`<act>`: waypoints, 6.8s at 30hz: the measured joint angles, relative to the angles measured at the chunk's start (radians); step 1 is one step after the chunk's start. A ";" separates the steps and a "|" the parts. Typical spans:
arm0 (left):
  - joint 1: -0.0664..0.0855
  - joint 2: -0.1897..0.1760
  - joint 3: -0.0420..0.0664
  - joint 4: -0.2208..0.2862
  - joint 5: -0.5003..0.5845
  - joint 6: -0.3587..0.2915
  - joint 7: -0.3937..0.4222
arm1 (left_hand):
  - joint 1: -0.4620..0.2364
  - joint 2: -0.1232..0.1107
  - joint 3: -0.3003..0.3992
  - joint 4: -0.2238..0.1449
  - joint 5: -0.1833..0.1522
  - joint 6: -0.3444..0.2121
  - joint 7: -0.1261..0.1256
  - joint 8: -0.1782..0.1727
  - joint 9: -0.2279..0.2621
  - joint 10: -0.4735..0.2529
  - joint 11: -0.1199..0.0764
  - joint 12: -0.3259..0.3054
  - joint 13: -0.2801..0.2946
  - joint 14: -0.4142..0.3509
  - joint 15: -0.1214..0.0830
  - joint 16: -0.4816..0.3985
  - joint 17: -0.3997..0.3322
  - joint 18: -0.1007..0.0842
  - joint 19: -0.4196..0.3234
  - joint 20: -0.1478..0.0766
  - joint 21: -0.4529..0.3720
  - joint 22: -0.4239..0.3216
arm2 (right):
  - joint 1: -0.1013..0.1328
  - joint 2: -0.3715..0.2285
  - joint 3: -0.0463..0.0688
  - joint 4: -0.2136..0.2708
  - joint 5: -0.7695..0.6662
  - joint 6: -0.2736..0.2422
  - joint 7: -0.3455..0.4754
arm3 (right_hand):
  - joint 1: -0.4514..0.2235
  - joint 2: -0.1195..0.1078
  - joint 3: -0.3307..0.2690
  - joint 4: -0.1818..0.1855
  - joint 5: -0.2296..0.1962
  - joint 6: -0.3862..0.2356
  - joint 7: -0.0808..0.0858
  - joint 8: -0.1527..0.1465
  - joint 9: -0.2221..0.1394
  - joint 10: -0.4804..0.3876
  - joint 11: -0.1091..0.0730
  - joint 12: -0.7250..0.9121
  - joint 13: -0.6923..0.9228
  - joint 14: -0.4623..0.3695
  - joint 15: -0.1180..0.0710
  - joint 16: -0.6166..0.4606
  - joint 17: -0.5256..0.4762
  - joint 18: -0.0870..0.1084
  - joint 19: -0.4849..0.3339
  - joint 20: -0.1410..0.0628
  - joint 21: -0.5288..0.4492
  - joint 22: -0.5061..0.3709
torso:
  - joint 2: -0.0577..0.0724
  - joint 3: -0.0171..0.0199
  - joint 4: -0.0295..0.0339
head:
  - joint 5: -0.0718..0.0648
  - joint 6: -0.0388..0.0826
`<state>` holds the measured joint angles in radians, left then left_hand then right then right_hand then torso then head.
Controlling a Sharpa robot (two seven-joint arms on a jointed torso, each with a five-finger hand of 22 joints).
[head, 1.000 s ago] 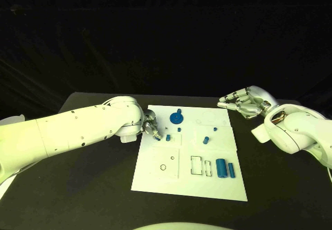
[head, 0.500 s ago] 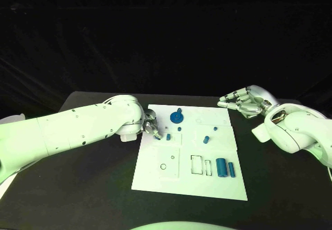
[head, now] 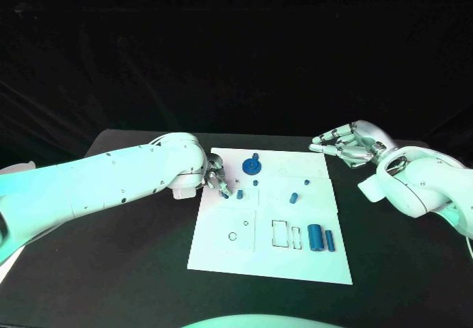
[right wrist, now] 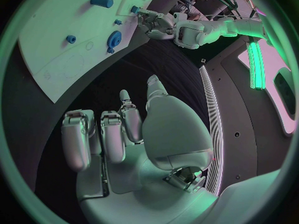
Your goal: Assemble the parts on the task board
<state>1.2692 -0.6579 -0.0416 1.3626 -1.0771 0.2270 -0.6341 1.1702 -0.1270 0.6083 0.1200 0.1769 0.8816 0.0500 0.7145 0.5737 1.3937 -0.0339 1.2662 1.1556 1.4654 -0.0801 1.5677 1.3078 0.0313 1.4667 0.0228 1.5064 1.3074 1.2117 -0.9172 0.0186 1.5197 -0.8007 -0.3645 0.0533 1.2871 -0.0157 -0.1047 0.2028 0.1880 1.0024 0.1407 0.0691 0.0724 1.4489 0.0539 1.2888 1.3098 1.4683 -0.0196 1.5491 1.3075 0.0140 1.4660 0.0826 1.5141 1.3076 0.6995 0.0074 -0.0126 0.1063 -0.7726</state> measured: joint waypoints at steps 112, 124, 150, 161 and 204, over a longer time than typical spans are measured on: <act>-0.008 -0.029 -0.003 -0.034 0.245 -0.200 0.083 | -0.149 0.026 -0.534 0.173 -0.004 -0.069 0.038 -0.074 -0.086 -0.296 0.045 -0.413 -0.442 0.000 0.025 -0.121 0.000 0.089 -0.132 0.026 -0.437 -0.221 | 0.000 -0.001 -0.002 0.001 -0.003 0.007 -0.002 | 0.005 0.005 -0.008 -0.003 0.015 0.000 0.000 0.000 0.001 0.000 0.000 0.003 0.001 0.000 0.000 0.000 0.000 0.000 0.000 0.000 0.000 0.001 | -0.001 -0.0007 0.0002 | -0.010 -0.004; -0.008 -0.019 -0.004 -0.034 0.332 -0.363 0.385 | 0.172 0.048 -0.538 0.093 -0.004 -0.171 0.109 -0.154 -0.214 -0.524 0.126 -0.605 -0.638 -0.248 0.098 -0.635 -0.448 0.142 -0.309 0.098 -0.924 -0.628 | -0.002 -0.001 -0.002 0.000 -0.003 0.008 -0.002 | 0.005 0.005 -0.011 0.000 0.015 0.000 0.000 0.000 0.000 0.000 0.000 0.001 0.000 0.000 0.000 0.000 0.000 0.000 0.000 0.000 0.000 0.000 | 0.000 -0.0010 0.0012 | -0.017 0.000; -0.037 0.125 -0.012 -0.118 -0.269 -0.375 0.505 | 0.288 -0.065 -0.329 -0.022 -0.019 0.087 0.076 -0.425 -0.475 -0.404 0.104 -0.845 -1.012 -0.003 0.068 -0.192 -0.058 0.104 -0.040 0.062 -0.526 -0.300 | -0.008 0.005 -0.003 -0.003 -0.003 0.010 -0.002 | 0.005 0.005 -0.011 0.000 0.019 0.000 0.000 0.000 0.000 0.000 0.000 0.000 0.000 0.000 0.000 0.000 0.000 0.000 0.000 0.000 0.000 0.000 | 0.000 -0.0005 0.0002 | -0.036 0.011; -0.041 0.130 -0.012 -0.120 -0.328 -0.322 0.460 | 0.274 -0.065 -0.326 -0.025 -0.019 0.114 0.079 -0.445 -0.486 -0.375 0.104 -0.868 -1.044 -0.003 0.068 -0.157 -0.019 0.078 -0.007 0.057 -0.390 -0.171 | -0.008 0.006 -0.003 -0.003 -0.003 0.011 -0.001 | 0.005 0.005 -0.014 -0.003 0.019 0.000 0.000 0.000 0.000 0.000 0.000 0.000 0.000 0.000 0.000 0.000 0.000 0.000 0.000 0.000 0.000 0.000 | 0.000 -0.0001 0.0003 | -0.035 0.009; -0.058 0.166 -0.010 -0.151 -0.347 -0.313 0.440 | 0.284 -0.024 -0.220 -0.053 -0.023 0.171 0.071 -0.481 -0.497 -0.303 0.093 -0.933 -1.088 0.000 0.064 -0.151 -0.029 0.078 -0.003 0.054 -0.350 -0.123 | -0.008 0.007 -0.003 -0.003 -0.003 0.012 -0.001 | 0.009 0.009 -0.014 -0.003 0.019 0.000 0.000 0.000 0.001 0.000 0.000 -0.001 0.001 0.000 0.000 0.000 0.000 0.000 0.000 0.000 0.000 0.000 | -0.001 0.0003 0.0002 | -0.037 0.005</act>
<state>1.2116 -0.4917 -0.0518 1.2117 -1.4245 -0.0859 -0.1945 1.4539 -0.1512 0.3882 0.0672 0.1536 1.0527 0.1212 0.2332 0.0764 1.0903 0.0588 0.3332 0.0672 1.4655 -0.0159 1.4167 1.2787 0.1096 1.4632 0.0764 1.1567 1.1848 1.2035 -0.9102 0.0159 1.5169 -0.8037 -0.3525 0.0523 1.2962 -0.0066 -0.1184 0.1999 0.2072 1.0024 0.1407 0.0691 0.0729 1.4488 0.0539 1.2877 1.3108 1.4683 -0.0195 1.5491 1.3074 0.0140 1.4660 0.0826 1.5141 1.3079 0.6988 0.0077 -0.0124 0.0692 -0.7672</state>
